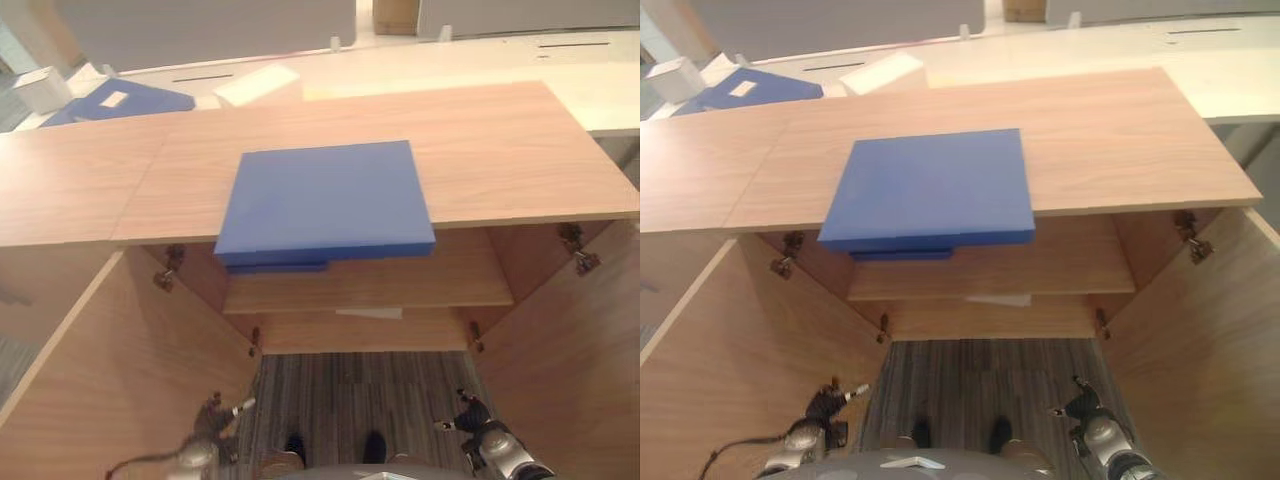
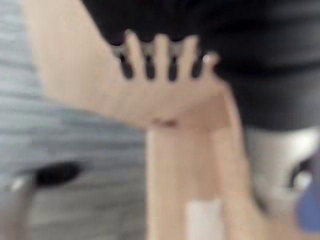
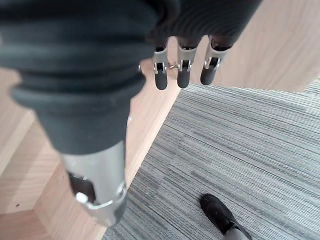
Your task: Put the empty folder in the office cabinet
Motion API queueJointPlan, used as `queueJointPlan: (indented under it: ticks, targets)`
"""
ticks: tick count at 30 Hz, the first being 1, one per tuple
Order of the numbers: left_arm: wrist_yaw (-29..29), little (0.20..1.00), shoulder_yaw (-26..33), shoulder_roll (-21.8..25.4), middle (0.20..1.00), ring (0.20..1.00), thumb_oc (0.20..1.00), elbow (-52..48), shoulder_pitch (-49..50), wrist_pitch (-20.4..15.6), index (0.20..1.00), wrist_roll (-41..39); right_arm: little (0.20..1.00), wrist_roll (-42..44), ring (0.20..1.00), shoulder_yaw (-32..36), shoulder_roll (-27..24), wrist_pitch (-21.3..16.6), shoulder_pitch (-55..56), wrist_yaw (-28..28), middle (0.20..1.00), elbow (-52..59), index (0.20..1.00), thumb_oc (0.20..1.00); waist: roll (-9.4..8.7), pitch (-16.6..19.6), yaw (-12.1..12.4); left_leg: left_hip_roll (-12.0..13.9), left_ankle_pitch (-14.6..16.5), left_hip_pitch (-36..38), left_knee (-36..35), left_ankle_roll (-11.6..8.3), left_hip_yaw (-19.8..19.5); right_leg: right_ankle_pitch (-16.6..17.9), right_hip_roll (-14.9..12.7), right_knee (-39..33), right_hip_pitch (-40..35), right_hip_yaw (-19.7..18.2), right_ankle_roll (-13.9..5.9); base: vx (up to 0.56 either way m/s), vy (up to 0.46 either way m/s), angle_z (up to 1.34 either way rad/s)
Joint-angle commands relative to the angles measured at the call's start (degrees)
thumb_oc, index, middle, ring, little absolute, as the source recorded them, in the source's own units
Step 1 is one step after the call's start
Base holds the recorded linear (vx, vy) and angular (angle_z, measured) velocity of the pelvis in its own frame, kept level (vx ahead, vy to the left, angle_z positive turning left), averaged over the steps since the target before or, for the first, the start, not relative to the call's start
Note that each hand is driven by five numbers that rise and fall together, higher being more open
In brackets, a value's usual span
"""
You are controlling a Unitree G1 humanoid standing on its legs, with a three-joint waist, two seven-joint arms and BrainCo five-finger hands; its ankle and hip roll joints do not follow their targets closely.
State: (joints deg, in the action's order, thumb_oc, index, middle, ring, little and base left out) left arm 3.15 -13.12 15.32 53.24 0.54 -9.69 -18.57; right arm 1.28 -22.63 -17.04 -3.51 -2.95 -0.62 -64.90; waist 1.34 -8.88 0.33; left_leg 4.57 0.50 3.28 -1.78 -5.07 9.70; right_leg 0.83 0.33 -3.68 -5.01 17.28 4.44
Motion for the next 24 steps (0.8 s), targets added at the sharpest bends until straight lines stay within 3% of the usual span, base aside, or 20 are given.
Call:
queueJointPlan:
  ticks: [1,4,6,11,18,24]
  targets:
    - [10.53,1.000,1.32,3.56,1.000,1.000,1.000,-0.38,-2.25,-2.60,1.000,8.41,1.000,2.78,1.000,1.37,-1.49,-0.09,-1.67,-2.34,1.000,1.00,1.000,1.000,1.08,-1.15,1.09,1.06,-0.83,2.58,0.61,1.99,0.86,1.29,-10.15,3.74,0.93,0.55,-9.60,0.00,0.101,0.15]
    - [17.07,1.000,0.18,9.74,1.000,1.000,1.000,-11.04,-2.25,-2.08,1.000,11.79,1.000,2.73,1.000,1.51,-1.63,1.06,-1.05,-3.16,1.000,2.28,1.000,1.000,1.57,-1.16,0.10,0.61,-0.95,4.07,-2.39,2.70,-1.62,0.82,-9.18,3.95,1.05,-4.56,-10.01,-0.04,0.019,0.23]
    - [20.17,1.000,0.27,10.85,1.000,1.000,1.000,-13.61,-1.48,-3.15,1.000,13.60,1.000,4.82,1.000,1.58,-1.27,1.25,-0.30,-1.82,1.000,1.95,1.000,1.000,1.16,-1.12,0.49,0.08,-0.51,4.13,-2.81,2.66,-2.23,1.86,-8.59,0.76,0.08,-5.05,-10.16,-0.06,-0.033,0.14]
    - [26.20,1.000,0.26,12.44,1.000,1.000,1.000,-21.03,0.96,-3.79,1.000,18.63,1.000,5.16,1.000,2.72,-0.73,0.13,0.69,-2.10,1.000,1.47,1.000,1.000,0.42,-0.72,1.83,-0.19,-0.68,3.41,-3.22,2.56,-3.45,2.66,-7.75,-1.32,-0.72,-4.98,-10.31,-0.05,-0.029,0.09]
    - [27.34,1.000,-1.15,14.12,1.000,1.000,1.000,-28.49,3.18,-7.82,1.000,26.79,1.000,4.64,1.000,3.12,-0.18,-0.54,0.45,-2.38,1.000,0.98,1.000,1.000,-0.25,-0.60,3.35,-0.06,-0.46,3.11,-3.22,2.30,-3.11,1.88,-7.67,-1.32,-1.36,-3.97,-10.40,-0.06,-0.014,0.02]
    - [31.54,1.000,-2.40,16.77,1.000,1.000,1.000,-35.14,3.33,-9.92,1.000,35.32,1.000,4.82,1.000,3.29,-0.08,0.03,-0.26,-2.28,1.000,0.64,1.000,1.000,-0.30,-0.46,3.98,0.12,-0.10,3.53,-3.22,2.30,-2.96,1.55,-7.69,-1.32,-1.98,-3.66,-10.47,-0.02,0.001,0.03]
